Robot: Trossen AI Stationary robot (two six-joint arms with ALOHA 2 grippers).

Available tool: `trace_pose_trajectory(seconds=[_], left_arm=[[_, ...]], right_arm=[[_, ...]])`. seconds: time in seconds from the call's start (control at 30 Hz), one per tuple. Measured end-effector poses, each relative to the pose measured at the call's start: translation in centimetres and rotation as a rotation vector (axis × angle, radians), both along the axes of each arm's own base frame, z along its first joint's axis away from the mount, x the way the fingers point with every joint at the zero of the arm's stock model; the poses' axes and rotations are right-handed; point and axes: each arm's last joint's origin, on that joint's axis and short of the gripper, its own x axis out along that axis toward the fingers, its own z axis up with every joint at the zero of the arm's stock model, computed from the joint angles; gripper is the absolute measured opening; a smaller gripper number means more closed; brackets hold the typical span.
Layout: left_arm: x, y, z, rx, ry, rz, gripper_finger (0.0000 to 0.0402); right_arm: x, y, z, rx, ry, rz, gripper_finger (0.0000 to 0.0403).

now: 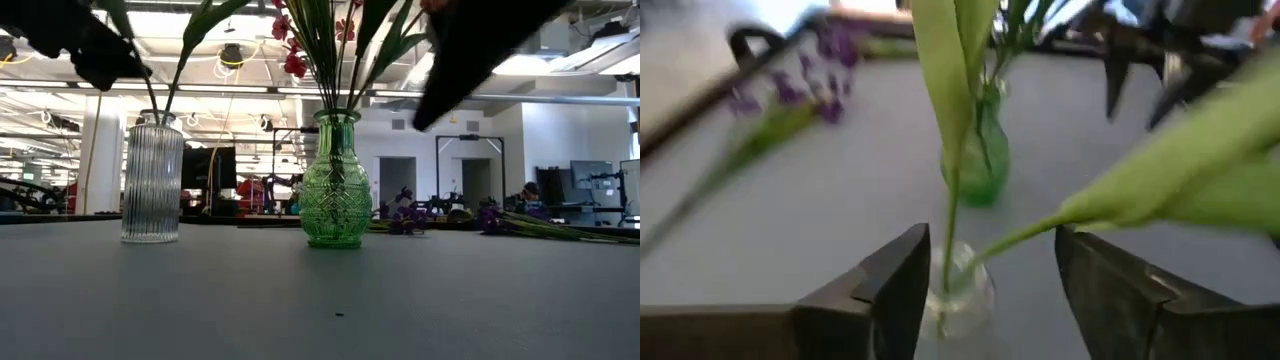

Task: Sort flowers into vase by color
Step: Put the black flower into the transparent vase, then put the right violet flowers into the transparent vase

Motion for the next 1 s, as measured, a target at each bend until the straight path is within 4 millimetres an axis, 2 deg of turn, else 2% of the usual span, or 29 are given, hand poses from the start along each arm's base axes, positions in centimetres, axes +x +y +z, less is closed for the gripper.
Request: trace_pose_trajectory(seconds=[0.37,0.6,0.83,1.0], left_arm=[[-0.3,0.5,1.0,-0.192,0.144,-0.086,0.0216],[-1.6,1.2,3.3,-0.249,0.258,-0.056,0.0216],[-2.2,1.9,6.7,-0.181,0.197,0.034,0.0213],[-2.1,2.9,7.6,-0.051,0.239,0.229,0.0213]], right_arm=[[-3.3,-2.1,0.9,-0.123,0.202,-0.196,0.0234],[-4.8,-2.8,1.2,-0.113,0.323,-0.177,0.0222],[-8.4,-5.3,0.8,-0.066,0.273,-0.217,0.0180],[-11.1,-8.1,0.7,0.013,0.145,-0.322,0.0160]])
